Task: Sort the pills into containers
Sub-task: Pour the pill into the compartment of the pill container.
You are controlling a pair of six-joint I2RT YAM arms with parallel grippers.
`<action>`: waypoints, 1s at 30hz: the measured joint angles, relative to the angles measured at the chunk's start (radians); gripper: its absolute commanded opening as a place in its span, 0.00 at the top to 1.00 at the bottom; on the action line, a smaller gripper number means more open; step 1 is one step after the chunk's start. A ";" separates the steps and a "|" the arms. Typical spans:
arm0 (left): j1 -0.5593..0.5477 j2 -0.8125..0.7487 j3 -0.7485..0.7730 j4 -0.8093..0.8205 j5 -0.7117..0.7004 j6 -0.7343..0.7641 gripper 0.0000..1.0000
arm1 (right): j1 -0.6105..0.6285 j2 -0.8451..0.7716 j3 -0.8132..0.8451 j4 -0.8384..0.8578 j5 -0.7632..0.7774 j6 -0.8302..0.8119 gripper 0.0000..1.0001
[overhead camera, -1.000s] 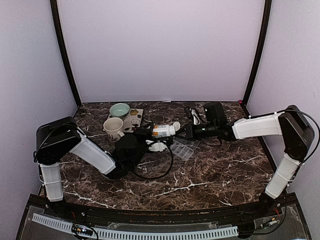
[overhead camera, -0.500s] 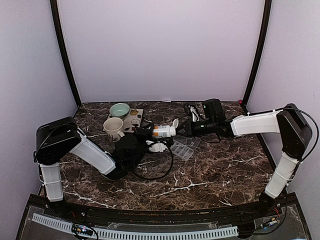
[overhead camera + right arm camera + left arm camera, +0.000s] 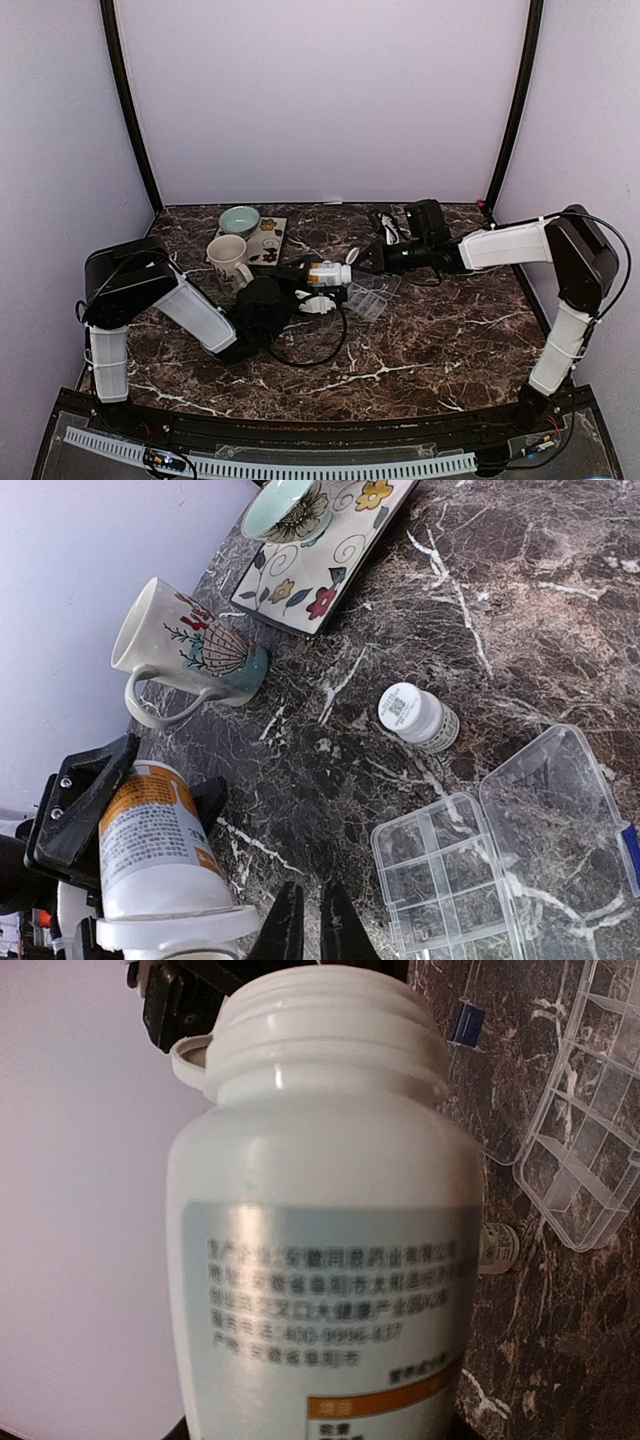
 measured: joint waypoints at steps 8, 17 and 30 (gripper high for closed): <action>0.000 0.043 0.012 0.000 -0.013 0.004 1.00 | -0.003 0.017 0.012 0.000 -0.015 -0.012 0.91; 0.000 0.075 0.043 -0.005 -0.025 0.004 1.00 | -0.004 0.054 0.012 0.000 -0.024 -0.016 0.91; 0.002 0.109 0.066 -0.024 -0.042 0.003 1.00 | -0.016 0.075 0.012 0.001 -0.027 -0.023 0.91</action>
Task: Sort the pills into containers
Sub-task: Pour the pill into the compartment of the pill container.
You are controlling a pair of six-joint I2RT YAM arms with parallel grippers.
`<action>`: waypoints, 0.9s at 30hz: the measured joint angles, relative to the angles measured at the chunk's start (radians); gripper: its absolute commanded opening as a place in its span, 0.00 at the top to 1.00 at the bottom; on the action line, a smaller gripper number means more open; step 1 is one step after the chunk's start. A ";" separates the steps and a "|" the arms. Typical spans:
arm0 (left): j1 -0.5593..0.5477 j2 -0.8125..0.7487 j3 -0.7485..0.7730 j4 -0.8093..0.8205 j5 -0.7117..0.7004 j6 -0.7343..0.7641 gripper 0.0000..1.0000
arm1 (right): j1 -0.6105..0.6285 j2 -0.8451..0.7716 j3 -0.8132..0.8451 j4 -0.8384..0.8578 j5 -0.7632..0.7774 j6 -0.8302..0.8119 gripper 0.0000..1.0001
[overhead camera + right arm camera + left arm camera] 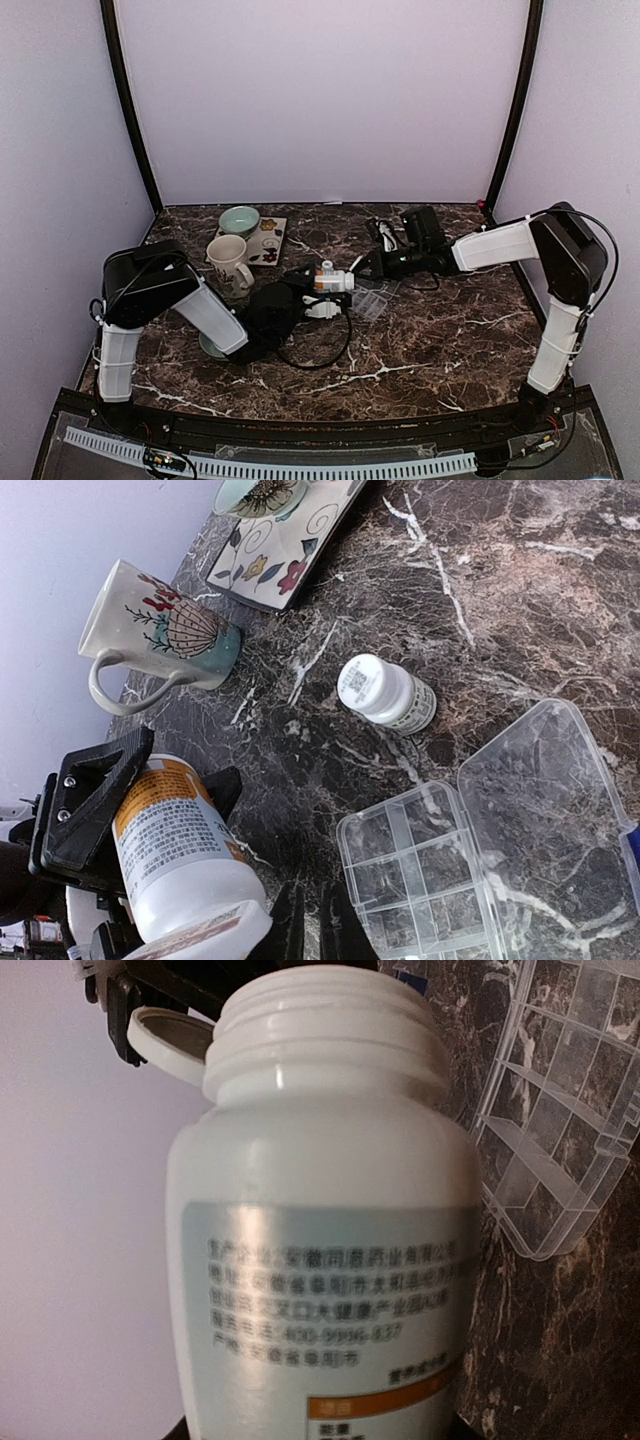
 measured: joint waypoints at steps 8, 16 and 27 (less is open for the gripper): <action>0.007 0.026 0.013 -0.013 -0.008 -0.002 1.00 | -0.005 0.023 0.000 0.000 -0.003 -0.004 0.91; 0.011 0.046 0.024 -0.037 -0.015 -0.007 1.00 | -0.010 0.046 0.012 0.001 -0.007 -0.005 0.92; 0.011 0.074 0.042 -0.041 -0.023 0.004 1.00 | -0.012 0.064 0.021 0.005 -0.012 -0.008 0.92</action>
